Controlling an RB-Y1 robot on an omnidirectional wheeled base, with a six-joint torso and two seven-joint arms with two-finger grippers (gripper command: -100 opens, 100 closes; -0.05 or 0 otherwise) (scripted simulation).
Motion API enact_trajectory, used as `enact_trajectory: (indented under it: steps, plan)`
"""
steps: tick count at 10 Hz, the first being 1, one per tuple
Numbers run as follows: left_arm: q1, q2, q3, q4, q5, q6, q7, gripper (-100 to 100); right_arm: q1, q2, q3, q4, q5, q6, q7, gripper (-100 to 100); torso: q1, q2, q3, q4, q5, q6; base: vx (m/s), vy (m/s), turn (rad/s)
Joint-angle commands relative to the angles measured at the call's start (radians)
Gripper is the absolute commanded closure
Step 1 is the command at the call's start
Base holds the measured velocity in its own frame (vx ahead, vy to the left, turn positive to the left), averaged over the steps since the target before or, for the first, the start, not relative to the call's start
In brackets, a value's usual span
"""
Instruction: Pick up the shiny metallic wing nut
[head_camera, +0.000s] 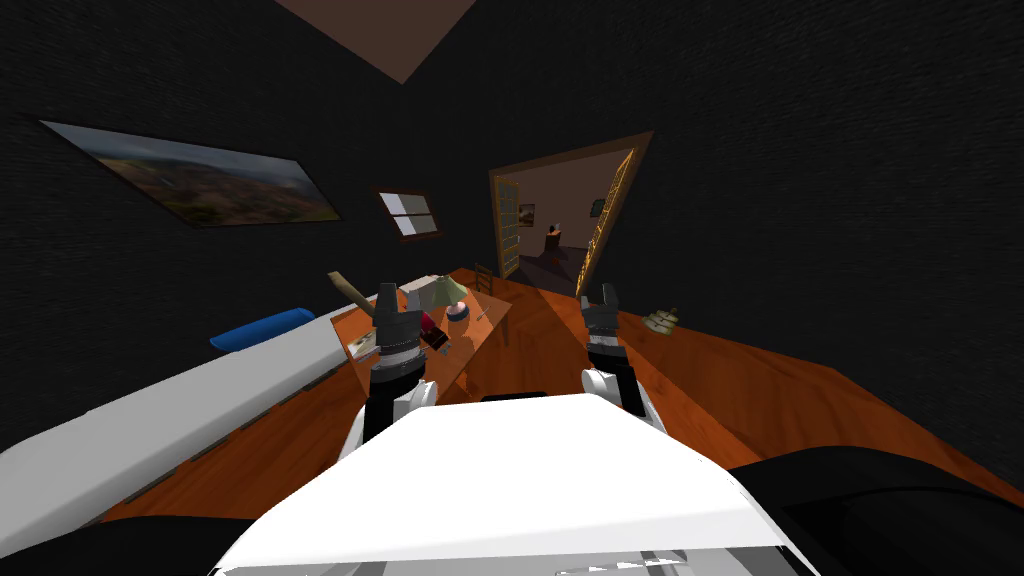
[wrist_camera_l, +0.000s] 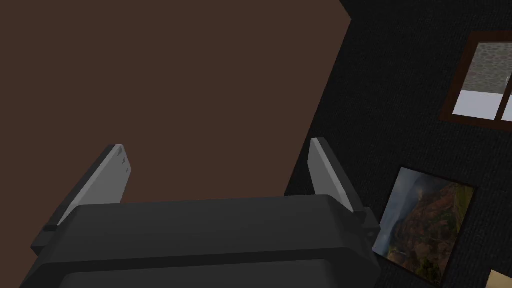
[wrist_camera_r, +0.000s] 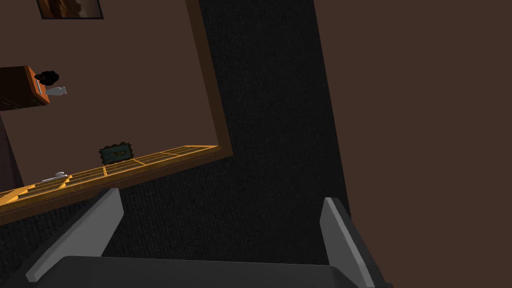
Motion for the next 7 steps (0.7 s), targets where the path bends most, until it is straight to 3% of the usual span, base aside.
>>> enact_trajectory:
  steps: [1,7]
  plan:
    - [0.0,0.032,0.03,0.023,0.021,0.032,-0.002,-100,0.0,0.0,0.0,0.0,0.0,0.0,0.0,0,0.0,0.0,0.0,0.0,0.0,0.0,-0.043,-0.036,-0.004]
    - [-0.021,0.1,0.149,0.122,0.098,0.169,0.001,-100,0.0,0.0,0.0,0.0,0.0,0.0,0.0,0,-0.002,0.002,0.001,0.001,-0.001,0.0,-0.046,-0.058,-0.01]
